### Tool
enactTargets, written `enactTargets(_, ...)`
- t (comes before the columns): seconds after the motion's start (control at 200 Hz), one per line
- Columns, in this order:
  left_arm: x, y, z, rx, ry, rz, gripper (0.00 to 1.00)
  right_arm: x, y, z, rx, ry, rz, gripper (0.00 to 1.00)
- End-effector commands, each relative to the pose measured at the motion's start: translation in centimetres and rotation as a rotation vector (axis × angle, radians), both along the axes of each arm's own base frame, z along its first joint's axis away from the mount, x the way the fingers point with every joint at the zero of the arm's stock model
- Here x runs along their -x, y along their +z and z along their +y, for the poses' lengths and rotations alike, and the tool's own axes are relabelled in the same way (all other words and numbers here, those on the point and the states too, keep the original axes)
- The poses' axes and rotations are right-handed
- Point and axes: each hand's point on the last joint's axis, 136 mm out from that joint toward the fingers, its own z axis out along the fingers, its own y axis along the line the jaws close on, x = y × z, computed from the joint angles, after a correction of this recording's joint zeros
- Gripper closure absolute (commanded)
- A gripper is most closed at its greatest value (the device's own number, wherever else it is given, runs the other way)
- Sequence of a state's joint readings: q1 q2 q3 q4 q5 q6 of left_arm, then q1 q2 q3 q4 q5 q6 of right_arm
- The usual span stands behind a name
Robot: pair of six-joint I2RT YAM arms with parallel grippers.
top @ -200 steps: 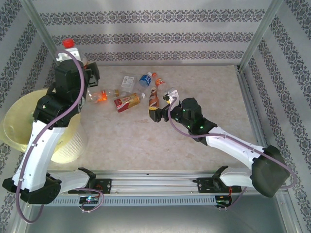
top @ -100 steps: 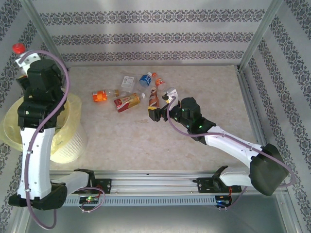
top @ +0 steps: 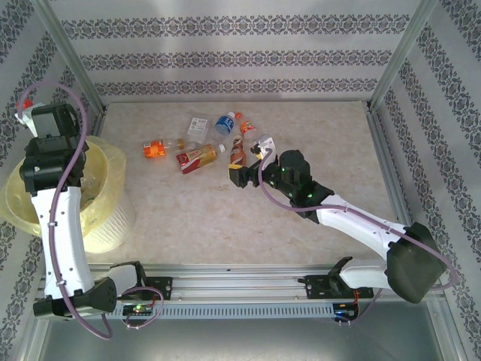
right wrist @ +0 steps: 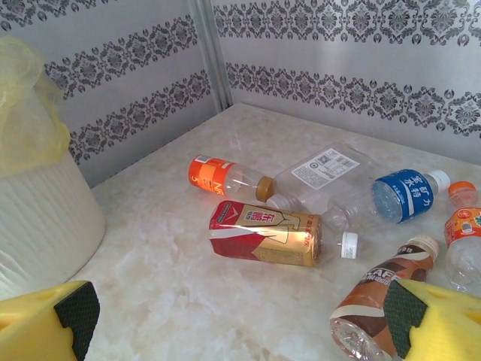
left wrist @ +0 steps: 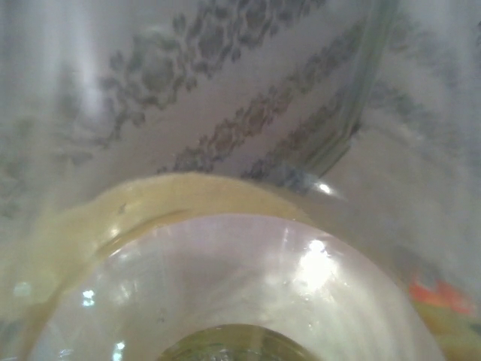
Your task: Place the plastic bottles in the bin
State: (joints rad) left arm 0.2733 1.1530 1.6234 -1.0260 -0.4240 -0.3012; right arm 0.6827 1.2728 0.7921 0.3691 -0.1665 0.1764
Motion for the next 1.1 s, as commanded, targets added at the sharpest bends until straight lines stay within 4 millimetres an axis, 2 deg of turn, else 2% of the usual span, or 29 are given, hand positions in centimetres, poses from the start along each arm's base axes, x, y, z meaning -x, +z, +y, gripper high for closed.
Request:
enactTargets(0.0,0.0,-3.3,-0.8,0.139,-0.027,0.04,0.3,-0.6,1.5,0.2,-0.027,0.005,-0.022,0.02)
enactTargets(0.12,-0.3,-4.4,-1.2,0.189,-0.045,0.077,0.1,-0.6,1.6,0.2,-0.026,0.004,-0.02,0.02)
enactTargets(0.19,-0.5,-4.4,-1.3,0.198,-0.05,0.086,0.06,-0.7,1.6,0.3,-0.027,0.001,-0.019,0.02)
enactTargets(0.585,-1.6,-3.6,-3.0,0.264,-0.134,0.015,0.0,-1.7,1.8,-1.2,-0.064,-0.105,-0.01,0.02)
enactTargets(0.704,-2.3,-3.0,-4.6,0.309,-0.19,-0.027,0.0,-1.9,1.8,-1.8,-0.069,-0.144,-0.004,0.02)
enactTargets(0.884,-3.7,-2.1,-7.4,0.247,-0.262,-0.012,0.0,-2.1,1.6,-2.9,-0.071,-0.197,0.016,0.02)
enactTargets(1.094,-6.4,-0.3,-11.3,0.159,-0.384,-0.009,0.0,-2.2,1.2,-4.3,-0.055,-0.246,0.031,0.02)
